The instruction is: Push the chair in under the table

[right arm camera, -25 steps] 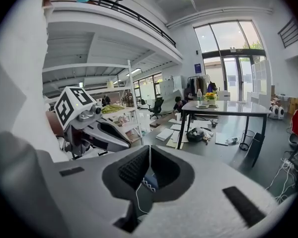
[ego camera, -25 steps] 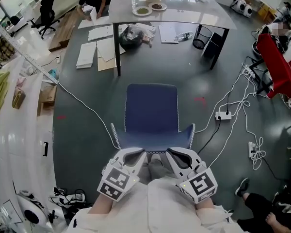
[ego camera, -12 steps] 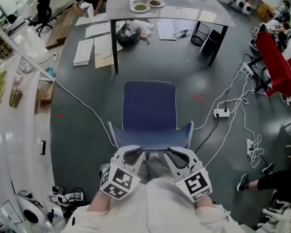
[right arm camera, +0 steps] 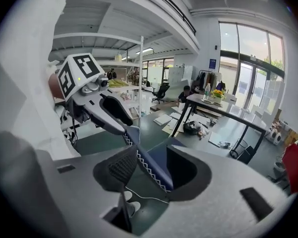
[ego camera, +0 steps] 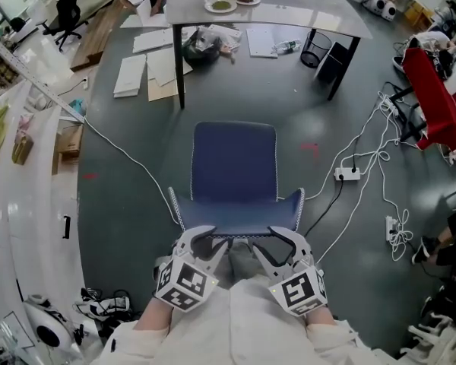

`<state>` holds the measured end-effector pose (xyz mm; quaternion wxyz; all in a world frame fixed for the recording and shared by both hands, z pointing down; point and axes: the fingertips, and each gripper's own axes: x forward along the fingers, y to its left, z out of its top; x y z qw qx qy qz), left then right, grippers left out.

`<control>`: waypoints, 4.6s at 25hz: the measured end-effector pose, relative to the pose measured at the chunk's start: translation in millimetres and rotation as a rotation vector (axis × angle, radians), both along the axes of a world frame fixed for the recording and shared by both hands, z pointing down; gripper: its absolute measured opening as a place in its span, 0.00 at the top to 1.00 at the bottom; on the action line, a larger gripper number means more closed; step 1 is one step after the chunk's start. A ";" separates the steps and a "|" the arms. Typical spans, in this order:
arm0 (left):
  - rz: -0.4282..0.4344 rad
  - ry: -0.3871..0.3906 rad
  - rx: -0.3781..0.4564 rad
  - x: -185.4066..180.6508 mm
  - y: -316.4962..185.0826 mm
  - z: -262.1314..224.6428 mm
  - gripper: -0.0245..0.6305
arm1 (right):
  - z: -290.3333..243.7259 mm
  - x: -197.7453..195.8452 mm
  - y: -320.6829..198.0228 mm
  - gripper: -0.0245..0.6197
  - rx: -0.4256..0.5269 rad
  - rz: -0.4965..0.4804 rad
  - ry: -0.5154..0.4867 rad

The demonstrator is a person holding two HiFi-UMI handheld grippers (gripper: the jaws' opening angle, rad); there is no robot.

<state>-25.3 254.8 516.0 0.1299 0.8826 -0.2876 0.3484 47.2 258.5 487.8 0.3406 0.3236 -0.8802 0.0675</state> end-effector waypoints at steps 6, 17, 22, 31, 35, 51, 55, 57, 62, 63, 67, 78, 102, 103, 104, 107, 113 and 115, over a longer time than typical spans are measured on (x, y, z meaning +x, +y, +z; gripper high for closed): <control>0.028 -0.065 0.007 -2.5 2.6 16.8 0.66 | 23.2 5.8 4.2 0.71 -0.014 -0.017 0.084; 0.038 -0.106 0.010 -4.0 0.5 32.8 0.66 | 43.4 12.3 2.4 0.71 0.010 -0.064 0.193; 0.037 -0.108 0.015 -4.8 -2.3 35.9 0.66 | 56.2 12.6 -0.7 0.71 0.033 -0.099 0.282; 0.051 -0.117 -0.018 -4.2 -4.3 37.8 0.67 | 58.0 14.7 -6.8 0.75 0.025 -0.099 0.315; 0.051 -0.116 -0.026 -6.1 -6.3 37.5 0.67 | 57.8 13.2 -9.1 0.75 0.031 -0.089 0.312; 0.034 -0.124 -0.070 -10.0 -14.2 34.9 0.67 | 58.8 7.8 -18.6 0.75 0.015 -0.099 0.283; 0.028 -0.130 -0.079 -9.1 -16.7 35.3 0.67 | 59.9 8.2 -21.3 0.75 0.009 -0.108 0.275; 0.022 -0.133 -0.077 -7.6 -20.9 37.0 0.67 | 61.8 9.9 -25.4 0.75 0.011 -0.104 0.279; 0.012 -0.134 -0.069 -2.4 -38.5 36.1 0.67 | 60.5 14.8 -44.9 0.75 0.022 -0.084 0.277; 0.012 -0.134 -0.074 -0.9 -41.1 35.2 0.67 | 59.6 16.1 -47.9 0.75 0.024 -0.084 0.276; 0.007 -0.138 -0.081 0.4 -53.0 34.7 0.67 | 59.1 16.8 -58.7 0.75 0.037 -0.100 0.270; -0.070 -0.145 -0.055 12.3 -98.1 35.5 0.66 | 59.2 28.2 -106.0 0.75 0.095 -0.143 0.260; -0.106 -0.142 -0.011 5.6 -227.1 34.3 0.66 | 57.0 21.0 -242.5 0.74 0.164 -0.138 0.250; -0.104 -0.142 -0.012 5.8 -235.1 34.5 0.66 | 57.1 21.2 -251.1 0.74 0.159 -0.137 0.250; -0.104 -0.142 -0.017 5.6 -243.4 34.3 0.66 | 56.8 21.1 -260.0 0.74 0.152 -0.137 0.251; -0.098 -0.142 -0.035 1.2 -267.1 33.4 0.67 | 56.2 16.8 -285.7 0.73 0.132 -0.133 0.252; -0.070 -0.137 -0.040 -3.4 -312.5 32.5 0.69 | 57.1 12.3 -334.2 0.72 0.094 -0.102 0.254; -0.062 -0.138 -0.038 -8.0 -328.3 32.7 0.69 | 57.0 7.7 -349.9 0.72 0.097 -0.097 0.254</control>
